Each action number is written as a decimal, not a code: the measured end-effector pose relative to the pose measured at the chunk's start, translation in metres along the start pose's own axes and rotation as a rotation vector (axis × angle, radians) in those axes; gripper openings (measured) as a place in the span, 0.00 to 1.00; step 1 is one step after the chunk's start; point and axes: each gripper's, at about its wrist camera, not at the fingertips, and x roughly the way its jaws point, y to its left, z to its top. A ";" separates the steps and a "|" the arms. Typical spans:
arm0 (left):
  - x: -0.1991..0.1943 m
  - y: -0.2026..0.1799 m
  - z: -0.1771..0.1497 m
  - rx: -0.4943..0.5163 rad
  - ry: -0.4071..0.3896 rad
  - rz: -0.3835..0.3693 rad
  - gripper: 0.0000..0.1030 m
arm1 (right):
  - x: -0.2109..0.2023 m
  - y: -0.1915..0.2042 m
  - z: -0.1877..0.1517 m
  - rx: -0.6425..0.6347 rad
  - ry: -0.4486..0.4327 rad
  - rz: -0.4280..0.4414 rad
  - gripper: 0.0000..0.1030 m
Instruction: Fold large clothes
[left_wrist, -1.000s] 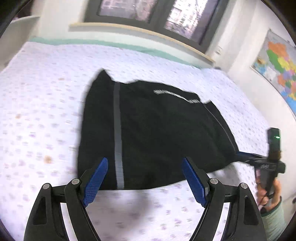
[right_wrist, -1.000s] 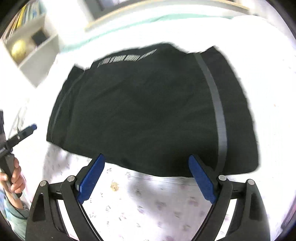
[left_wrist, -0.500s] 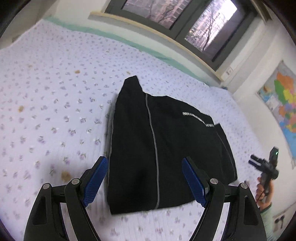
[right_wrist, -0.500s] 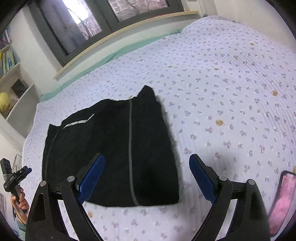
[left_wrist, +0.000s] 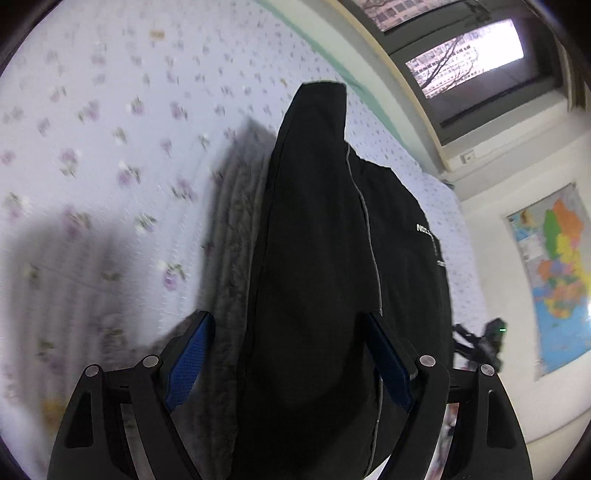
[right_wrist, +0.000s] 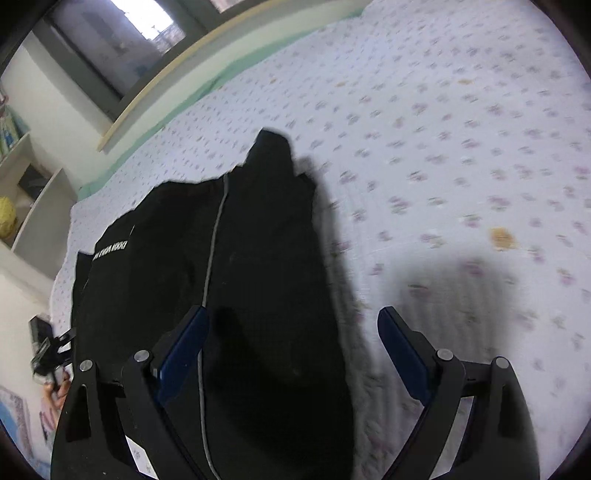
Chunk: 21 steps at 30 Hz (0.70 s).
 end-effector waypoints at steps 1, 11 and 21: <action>0.002 0.000 0.000 -0.002 0.002 -0.022 0.81 | 0.007 0.001 0.001 -0.004 0.021 0.041 0.91; 0.041 -0.020 0.005 0.023 0.103 -0.049 0.82 | 0.064 -0.006 0.010 0.059 0.144 0.154 0.94; 0.055 -0.021 0.004 0.004 0.165 -0.145 0.82 | 0.073 0.008 0.010 -0.021 0.163 0.195 0.77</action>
